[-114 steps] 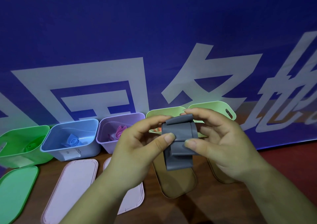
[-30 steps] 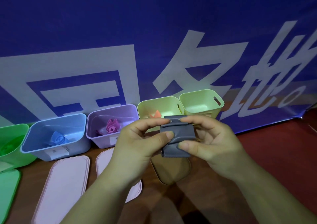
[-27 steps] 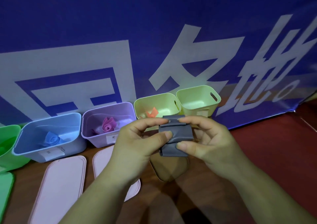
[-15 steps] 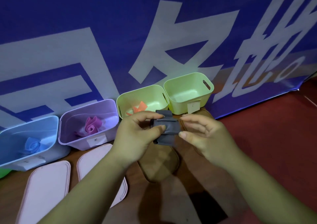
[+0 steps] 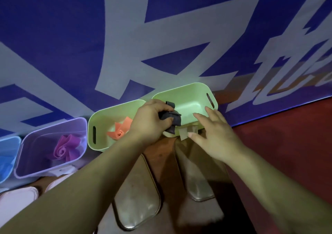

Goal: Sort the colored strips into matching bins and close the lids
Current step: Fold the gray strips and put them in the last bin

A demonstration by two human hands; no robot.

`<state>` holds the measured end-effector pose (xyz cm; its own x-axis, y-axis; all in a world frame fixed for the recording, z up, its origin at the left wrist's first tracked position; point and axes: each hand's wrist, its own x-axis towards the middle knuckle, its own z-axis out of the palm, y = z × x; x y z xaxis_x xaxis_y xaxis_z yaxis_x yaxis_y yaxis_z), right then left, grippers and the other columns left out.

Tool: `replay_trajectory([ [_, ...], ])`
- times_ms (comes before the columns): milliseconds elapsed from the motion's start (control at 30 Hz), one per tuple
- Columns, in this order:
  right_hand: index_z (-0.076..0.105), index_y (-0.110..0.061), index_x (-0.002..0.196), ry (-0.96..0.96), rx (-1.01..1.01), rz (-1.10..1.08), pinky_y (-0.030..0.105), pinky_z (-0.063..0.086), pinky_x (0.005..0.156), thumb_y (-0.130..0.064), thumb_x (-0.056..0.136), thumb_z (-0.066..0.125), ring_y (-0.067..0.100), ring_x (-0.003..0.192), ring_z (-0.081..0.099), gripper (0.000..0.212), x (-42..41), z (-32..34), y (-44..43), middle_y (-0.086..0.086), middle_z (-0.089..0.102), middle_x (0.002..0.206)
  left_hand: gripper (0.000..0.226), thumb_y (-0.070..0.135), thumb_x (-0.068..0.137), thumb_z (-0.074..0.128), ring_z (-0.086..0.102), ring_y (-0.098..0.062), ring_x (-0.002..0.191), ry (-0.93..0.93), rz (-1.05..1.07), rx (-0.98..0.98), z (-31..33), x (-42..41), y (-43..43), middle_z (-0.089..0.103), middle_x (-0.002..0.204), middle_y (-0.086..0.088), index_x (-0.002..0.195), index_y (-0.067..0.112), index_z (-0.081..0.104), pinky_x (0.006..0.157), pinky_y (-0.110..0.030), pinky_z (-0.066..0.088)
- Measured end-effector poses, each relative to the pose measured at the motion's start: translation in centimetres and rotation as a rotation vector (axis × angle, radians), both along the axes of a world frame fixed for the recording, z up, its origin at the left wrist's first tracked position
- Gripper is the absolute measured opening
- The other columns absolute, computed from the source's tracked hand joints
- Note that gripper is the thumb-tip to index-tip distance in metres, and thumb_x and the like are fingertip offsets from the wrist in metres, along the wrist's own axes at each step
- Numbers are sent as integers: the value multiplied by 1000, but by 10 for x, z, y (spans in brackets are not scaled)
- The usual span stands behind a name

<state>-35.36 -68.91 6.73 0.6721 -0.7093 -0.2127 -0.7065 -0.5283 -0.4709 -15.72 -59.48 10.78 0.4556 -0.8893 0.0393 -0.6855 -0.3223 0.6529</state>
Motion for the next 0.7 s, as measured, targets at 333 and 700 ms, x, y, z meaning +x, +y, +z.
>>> replay_trajectory([
  [333, 17, -31, 155, 90, -139, 36, 45, 3, 122, -67, 92, 40, 30, 152, -14, 76, 19, -54, -61, 13, -7, 165, 24, 18, 82, 66, 62, -22, 93, -142, -219, 282, -84, 18, -100, 55, 118, -2, 105, 20, 74, 76, -34, 58],
  [700, 28, -25, 153, 78, -185, 67, 39, 2, 118, -67, 90, 43, 28, 152, -16, 76, 11, -72, -66, 12, 0, 166, 44, 23, 84, 70, 56, -22, 112, -172, -396, 550, -132, 26, -118, 55, 118, 2, 127, 28, 64, 87, -28, 45],
])
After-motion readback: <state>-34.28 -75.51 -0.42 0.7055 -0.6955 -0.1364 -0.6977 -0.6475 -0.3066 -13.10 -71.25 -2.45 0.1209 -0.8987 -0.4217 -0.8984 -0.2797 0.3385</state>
